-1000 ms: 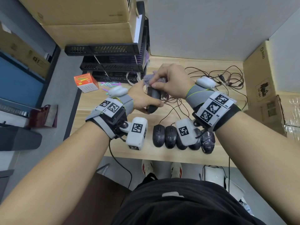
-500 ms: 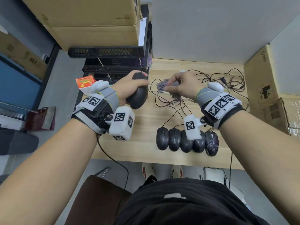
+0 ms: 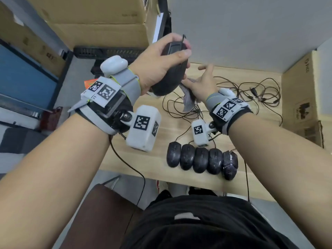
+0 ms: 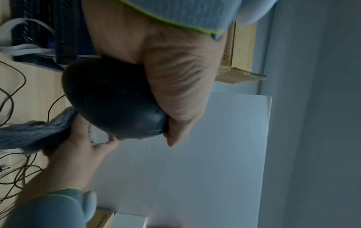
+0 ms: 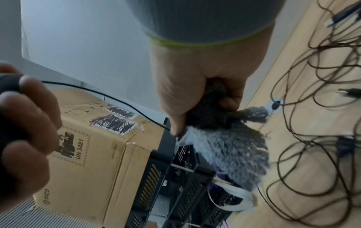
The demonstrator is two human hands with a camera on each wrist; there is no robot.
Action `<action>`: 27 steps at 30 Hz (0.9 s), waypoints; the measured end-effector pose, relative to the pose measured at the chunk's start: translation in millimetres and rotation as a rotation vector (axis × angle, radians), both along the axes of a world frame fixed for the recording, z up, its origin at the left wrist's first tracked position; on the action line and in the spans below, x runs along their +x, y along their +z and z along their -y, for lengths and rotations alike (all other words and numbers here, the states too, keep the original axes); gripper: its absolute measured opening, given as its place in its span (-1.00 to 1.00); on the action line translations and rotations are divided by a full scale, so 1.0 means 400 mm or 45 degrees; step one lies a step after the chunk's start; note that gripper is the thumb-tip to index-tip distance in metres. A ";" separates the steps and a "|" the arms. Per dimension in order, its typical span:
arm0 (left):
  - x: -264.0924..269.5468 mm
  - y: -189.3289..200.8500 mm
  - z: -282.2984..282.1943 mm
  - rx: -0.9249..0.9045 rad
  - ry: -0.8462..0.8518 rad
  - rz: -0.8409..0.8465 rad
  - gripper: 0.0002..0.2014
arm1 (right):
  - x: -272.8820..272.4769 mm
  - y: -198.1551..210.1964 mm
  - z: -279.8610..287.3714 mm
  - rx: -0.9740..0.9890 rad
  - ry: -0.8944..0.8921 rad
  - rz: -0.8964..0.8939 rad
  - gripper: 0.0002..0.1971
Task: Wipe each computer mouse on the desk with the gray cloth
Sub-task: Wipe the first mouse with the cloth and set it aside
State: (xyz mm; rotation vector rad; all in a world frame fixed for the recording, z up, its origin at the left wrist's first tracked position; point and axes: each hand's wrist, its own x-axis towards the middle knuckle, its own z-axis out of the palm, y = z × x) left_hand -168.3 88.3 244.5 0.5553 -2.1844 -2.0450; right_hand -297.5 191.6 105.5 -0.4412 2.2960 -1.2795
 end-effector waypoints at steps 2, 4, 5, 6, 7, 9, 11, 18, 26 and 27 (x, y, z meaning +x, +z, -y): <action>-0.014 -0.011 -0.017 -0.049 0.008 0.023 -0.88 | -0.029 0.023 -0.005 -0.135 0.246 0.066 -0.44; -0.028 -0.020 -0.032 -0.080 0.042 0.021 -0.85 | -0.040 0.044 -0.003 -0.143 0.540 0.088 -0.74; -0.042 -0.020 -0.042 -0.071 0.078 0.004 -0.84 | -0.043 0.048 -0.003 -0.079 0.653 0.071 -0.88; -0.057 -0.021 -0.052 -0.053 0.121 -0.013 -0.81 | -0.049 0.037 -0.004 -0.023 0.753 0.053 -0.91; -0.067 -0.020 -0.053 -0.039 0.172 -0.031 -0.78 | -0.044 0.019 -0.003 0.068 0.823 0.027 -0.79; -0.081 -0.015 -0.048 -0.039 0.278 -0.080 -0.81 | -0.037 -0.036 -0.018 0.250 0.865 0.048 -0.62; -0.092 -0.003 -0.031 -0.041 0.407 -0.124 -0.89 | -0.052 -0.102 -0.056 0.423 0.796 0.116 -0.59; -0.123 -0.104 0.051 -0.014 0.626 0.065 -0.48 | -0.195 -0.147 -0.194 0.535 0.181 0.169 -0.68; -0.174 -0.262 0.006 -0.177 0.305 0.398 -0.27 | -0.171 0.078 -0.043 0.063 0.440 0.049 -0.59; -0.179 -0.252 0.003 -0.190 0.282 0.398 -0.39 | -0.158 0.090 -0.027 0.137 0.563 -0.018 -0.58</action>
